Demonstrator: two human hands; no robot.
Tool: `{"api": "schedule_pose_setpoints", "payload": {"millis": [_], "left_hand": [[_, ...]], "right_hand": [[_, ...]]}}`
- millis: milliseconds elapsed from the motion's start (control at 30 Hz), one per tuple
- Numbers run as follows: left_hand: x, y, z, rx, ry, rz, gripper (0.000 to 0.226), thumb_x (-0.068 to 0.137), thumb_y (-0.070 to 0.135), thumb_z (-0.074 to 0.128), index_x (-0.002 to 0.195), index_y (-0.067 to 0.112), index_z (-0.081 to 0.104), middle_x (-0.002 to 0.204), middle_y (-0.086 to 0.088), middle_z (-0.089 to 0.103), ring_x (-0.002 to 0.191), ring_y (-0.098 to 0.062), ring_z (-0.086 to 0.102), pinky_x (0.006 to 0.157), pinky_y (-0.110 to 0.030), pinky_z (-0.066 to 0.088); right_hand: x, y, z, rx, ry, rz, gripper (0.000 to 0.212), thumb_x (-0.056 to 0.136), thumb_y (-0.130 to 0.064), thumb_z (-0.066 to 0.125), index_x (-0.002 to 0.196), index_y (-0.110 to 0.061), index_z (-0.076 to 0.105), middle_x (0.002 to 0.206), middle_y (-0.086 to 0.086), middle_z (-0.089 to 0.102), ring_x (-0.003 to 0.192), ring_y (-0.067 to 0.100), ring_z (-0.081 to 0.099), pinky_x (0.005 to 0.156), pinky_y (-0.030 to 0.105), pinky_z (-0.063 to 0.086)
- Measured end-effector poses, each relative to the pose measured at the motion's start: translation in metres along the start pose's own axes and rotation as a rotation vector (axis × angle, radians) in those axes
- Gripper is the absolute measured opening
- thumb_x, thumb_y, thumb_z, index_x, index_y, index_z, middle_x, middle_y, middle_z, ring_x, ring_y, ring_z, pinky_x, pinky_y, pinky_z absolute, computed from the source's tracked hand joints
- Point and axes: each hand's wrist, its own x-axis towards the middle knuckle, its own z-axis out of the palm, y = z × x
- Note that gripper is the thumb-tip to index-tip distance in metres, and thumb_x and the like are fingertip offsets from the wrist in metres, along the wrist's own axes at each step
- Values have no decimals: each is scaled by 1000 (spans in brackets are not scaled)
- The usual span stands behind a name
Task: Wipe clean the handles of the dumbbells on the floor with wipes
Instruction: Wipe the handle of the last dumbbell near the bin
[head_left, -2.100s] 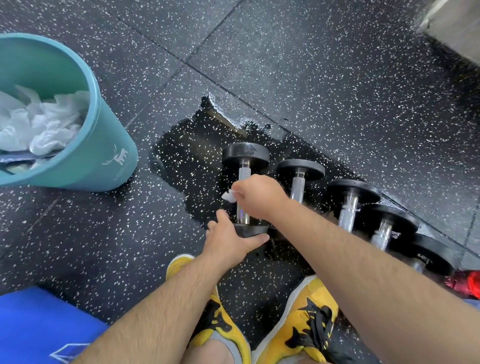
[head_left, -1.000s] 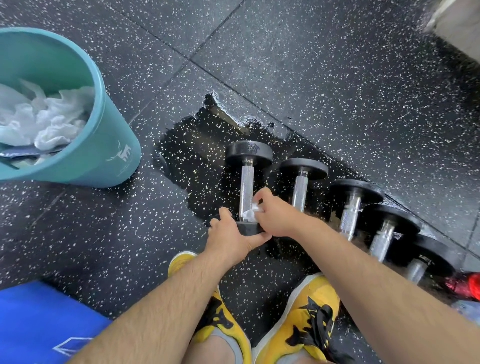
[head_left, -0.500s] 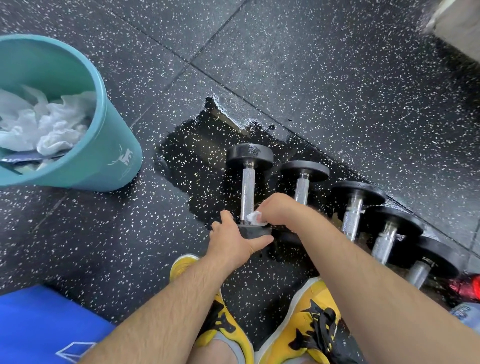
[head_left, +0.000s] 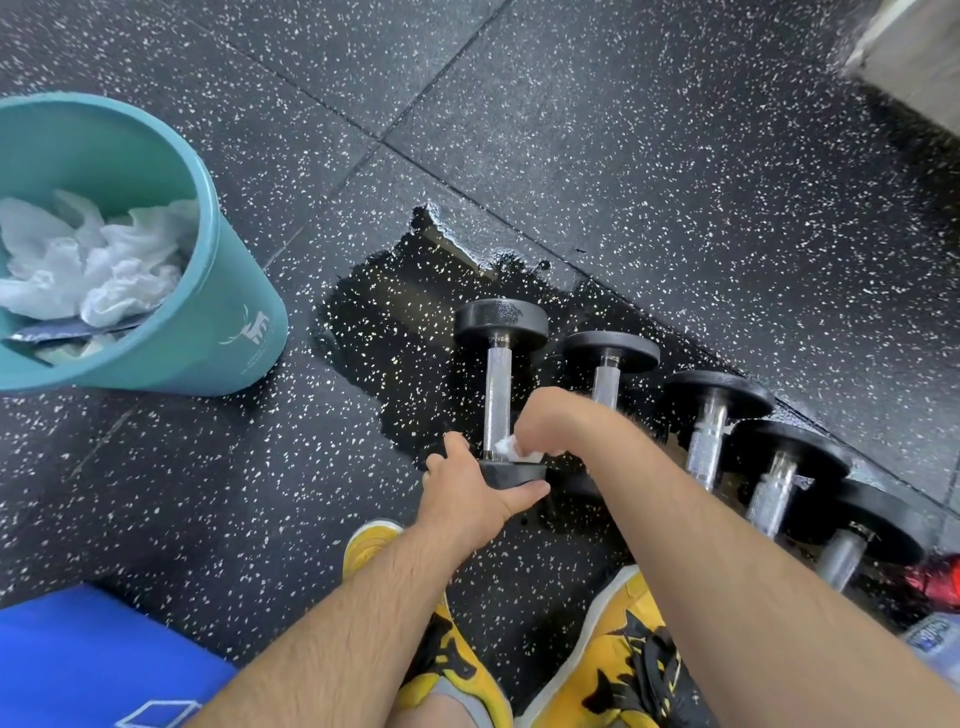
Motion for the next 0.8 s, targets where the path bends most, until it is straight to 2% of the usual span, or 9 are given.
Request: {"api": "schedule_pose_setpoints", "payload": {"millis": [167, 233, 333, 433, 467, 567, 700, 800], "left_hand": [[-1, 0, 1, -7, -5, -4, 90, 61, 71, 85, 112, 29, 25, 122, -2, 39, 117, -24, 47, 99, -45, 50], [-1, 1, 1, -9, -8, -3, 90, 61, 71, 85, 112, 29, 25, 121, -2, 39, 116, -24, 48, 99, -45, 50], [0, 0, -1, -8, -2, -3, 88, 62, 70, 86, 111, 29, 25, 120, -2, 39, 115, -25, 48, 98, -45, 51], [-1, 0, 1, -16, -7, -8, 88, 62, 69, 86, 112, 28, 26, 121, -2, 39, 116, -25, 47, 99, -46, 50], [-1, 0, 1, -15, -7, -8, 89, 62, 70, 86, 112, 28, 26, 121, -2, 39, 117, -25, 47, 99, -46, 50], [-2, 1, 0, -7, -7, -11, 89, 62, 71, 85, 113, 28, 26, 120, -2, 39, 117, -25, 46, 98, -46, 50], [-1, 2, 0, -2, 0, -13, 92, 61, 71, 85, 117, 25, 27, 123, -3, 39, 118, -25, 46, 100, -46, 49], [0, 0, 1, 9, 8, -12, 91, 60, 71, 85, 115, 24, 30, 121, -4, 40, 116, -26, 47, 99, -45, 49]], "right_hand": [[-1, -2, 8, -56, 14, -18, 35, 101, -14, 44, 66, -13, 46, 71, 2, 44, 59, 14, 38, 60, 25, 37], [2, 0, 7, -12, 18, 9, 39, 103, -22, 41, 67, -10, 48, 71, 2, 45, 59, 15, 39, 61, 25, 37], [-2, -1, 1, -99, 6, -38, 41, 105, -32, 39, 75, -10, 56, 72, 0, 51, 62, 16, 46, 58, 24, 37], [1, -1, 6, -131, 0, -61, 41, 102, -39, 48, 72, -11, 53, 72, 2, 51, 78, 22, 54, 71, 27, 42], [2, 0, 9, -127, 16, -45, 40, 102, -36, 50, 72, -11, 52, 72, 2, 50, 77, 22, 53, 70, 28, 42], [5, 1, 17, -63, 51, -12, 36, 102, -21, 46, 68, -12, 46, 69, 2, 45, 60, 16, 42, 54, 23, 34], [-4, 0, 11, -49, 32, 18, 38, 101, -23, 44, 66, -9, 46, 67, 1, 44, 60, 17, 43, 57, 25, 36], [-3, -1, 10, 33, 59, 19, 25, 87, -21, 58, 64, -13, 53, 61, -1, 50, 53, 16, 43, 51, 25, 36]]}}
